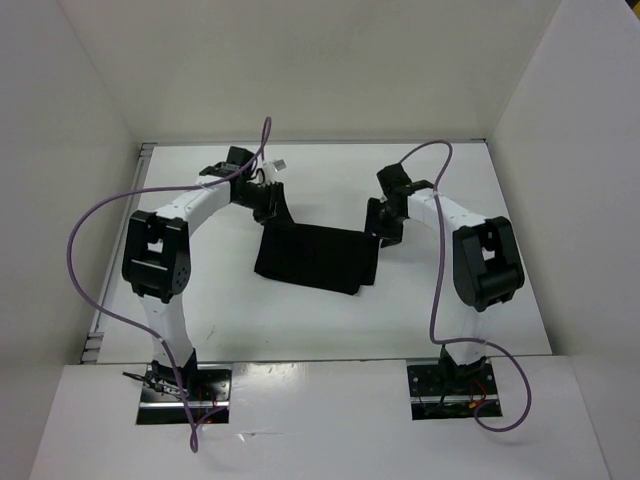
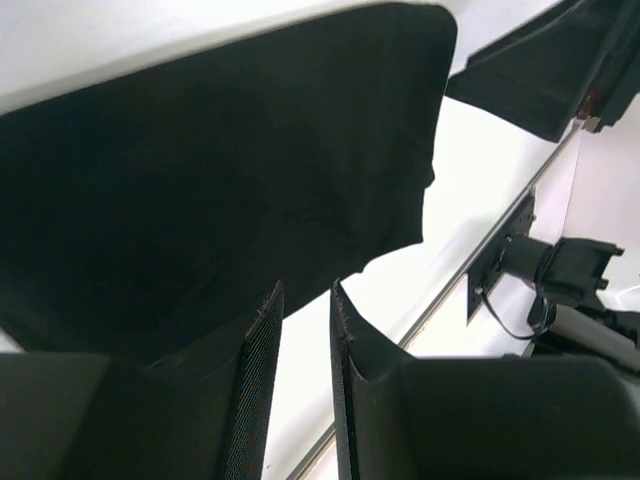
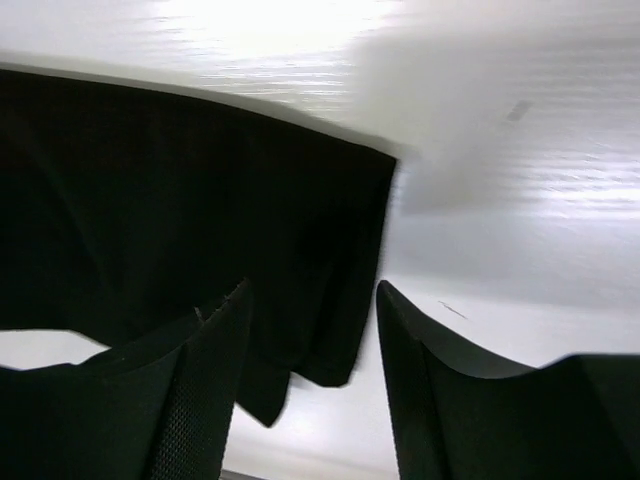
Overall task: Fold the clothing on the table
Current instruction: Fold the skirt
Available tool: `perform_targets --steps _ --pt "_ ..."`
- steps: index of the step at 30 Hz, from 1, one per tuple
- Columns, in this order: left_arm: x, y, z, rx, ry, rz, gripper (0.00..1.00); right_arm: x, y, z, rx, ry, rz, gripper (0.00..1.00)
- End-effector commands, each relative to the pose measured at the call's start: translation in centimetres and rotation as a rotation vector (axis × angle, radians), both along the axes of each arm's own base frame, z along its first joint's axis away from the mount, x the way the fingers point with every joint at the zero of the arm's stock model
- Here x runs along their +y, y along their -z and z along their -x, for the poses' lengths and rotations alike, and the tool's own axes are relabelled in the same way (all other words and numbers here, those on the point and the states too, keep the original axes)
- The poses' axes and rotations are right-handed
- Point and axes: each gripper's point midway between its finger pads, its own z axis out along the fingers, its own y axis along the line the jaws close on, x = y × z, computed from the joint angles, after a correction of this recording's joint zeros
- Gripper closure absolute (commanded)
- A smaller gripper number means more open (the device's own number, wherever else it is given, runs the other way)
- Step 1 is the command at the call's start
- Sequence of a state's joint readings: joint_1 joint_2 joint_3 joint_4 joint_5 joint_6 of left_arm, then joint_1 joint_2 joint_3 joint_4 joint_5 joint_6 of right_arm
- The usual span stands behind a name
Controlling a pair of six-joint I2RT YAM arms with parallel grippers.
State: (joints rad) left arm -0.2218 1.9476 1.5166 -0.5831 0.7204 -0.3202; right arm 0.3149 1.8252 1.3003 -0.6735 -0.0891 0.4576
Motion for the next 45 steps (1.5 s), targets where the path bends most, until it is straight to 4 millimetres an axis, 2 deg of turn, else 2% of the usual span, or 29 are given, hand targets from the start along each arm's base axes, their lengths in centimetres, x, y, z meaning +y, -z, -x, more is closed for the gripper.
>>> perform_targets --steps 1,4,5,9,15,16,20,21,22,26,28,30,32,33,34,36,38,40,42,45 --pt "-1.2 -0.4 -0.2 -0.006 0.032 0.030 0.68 2.4 -0.3 -1.6 -0.049 -0.020 -0.153 0.41" --pt "-1.5 0.1 0.0 0.005 0.041 0.027 0.68 2.4 0.7 -1.4 -0.016 -0.017 -0.162 0.41" --pt "-1.5 0.1 0.0 0.005 0.041 0.027 0.68 2.1 1.6 -1.1 0.013 -0.010 -0.144 0.41" --pt "-1.9 0.4 0.3 0.014 0.050 0.025 0.68 0.9 2.6 -0.2 0.042 0.023 -0.085 0.41" --pt "-2.7 0.2 0.2 0.004 0.069 0.027 0.68 -0.5 2.4 0.5 0.059 0.057 -0.015 0.39" --pt "-3.1 0.6 0.5 0.014 0.078 0.025 0.68 -0.5 2.4 0.5 0.059 0.057 -0.015 0.39" --pt "-3.9 0.7 0.8 0.022 0.092 0.026 0.68 -1.0 3.8 1.8 0.101 0.049 0.002 0.39" --pt "-3.9 0.7 0.8 0.022 0.092 0.026 0.68 -1.2 4.7 2.6 0.131 0.049 0.012 0.39" --pt "-3.9 0.7 0.8 0.029 0.086 0.027 0.68 -1.0 4.7 2.5 0.125 0.046 0.001 0.39" --pt "-4.3 0.7 1.0 0.029 0.095 0.027 0.68 -0.9 6.2 4.1 0.171 0.044 -0.002 0.39" --pt "-4.4 0.6 0.9 0.027 0.090 0.031 0.68 0.1 6.3 4.8 0.189 0.020 -0.042 0.44" --pt "-5.3 0.6 1.5 0.027 0.114 0.031 0.68 1.4 6.1 4.8 0.183 0.003 -0.097 0.49" --pt "-5.4 1.2 2.2 0.039 0.129 0.024 0.68 2.0 6.3 4.9 0.188 -0.003 -0.114 0.63" --pt "-6.4 1.1 3.0 0.043 0.159 0.034 0.68 2.2 6.9 4.8 0.196 -0.006 -0.123 0.70" --pt "-6.6 2.1 3.7 0.067 0.179 0.031 0.68 2.5 6.7 5.0 0.202 -0.012 -0.139 0.86" --pt "-7.3 3.1 5.0 0.093 0.214 0.027 0.68 2.5 7.2 4.6 0.195 0.001 -0.134 0.98" --pt "-7.4 5.0 5.8 0.128 0.228 0.013 0.68 2.0 6.9 4.2 0.170 0.011 -0.106 1.00" --pt "-8.2 5.8 6.7 0.149 0.255 0.004 0.68 1.6 6.7 4.2 0.155 0.017 -0.091 1.00" --pt "-8.3 7.3 7.0 0.171 0.256 -0.026 0.68 1.5 6.1 3.8 0.141 0.020 -0.083 1.00" --pt "-7.9 8.5 7.6 0.181 0.265 -0.092 0.68 1.2 6.0 3.9 0.144 0.018 -0.061 1.00"
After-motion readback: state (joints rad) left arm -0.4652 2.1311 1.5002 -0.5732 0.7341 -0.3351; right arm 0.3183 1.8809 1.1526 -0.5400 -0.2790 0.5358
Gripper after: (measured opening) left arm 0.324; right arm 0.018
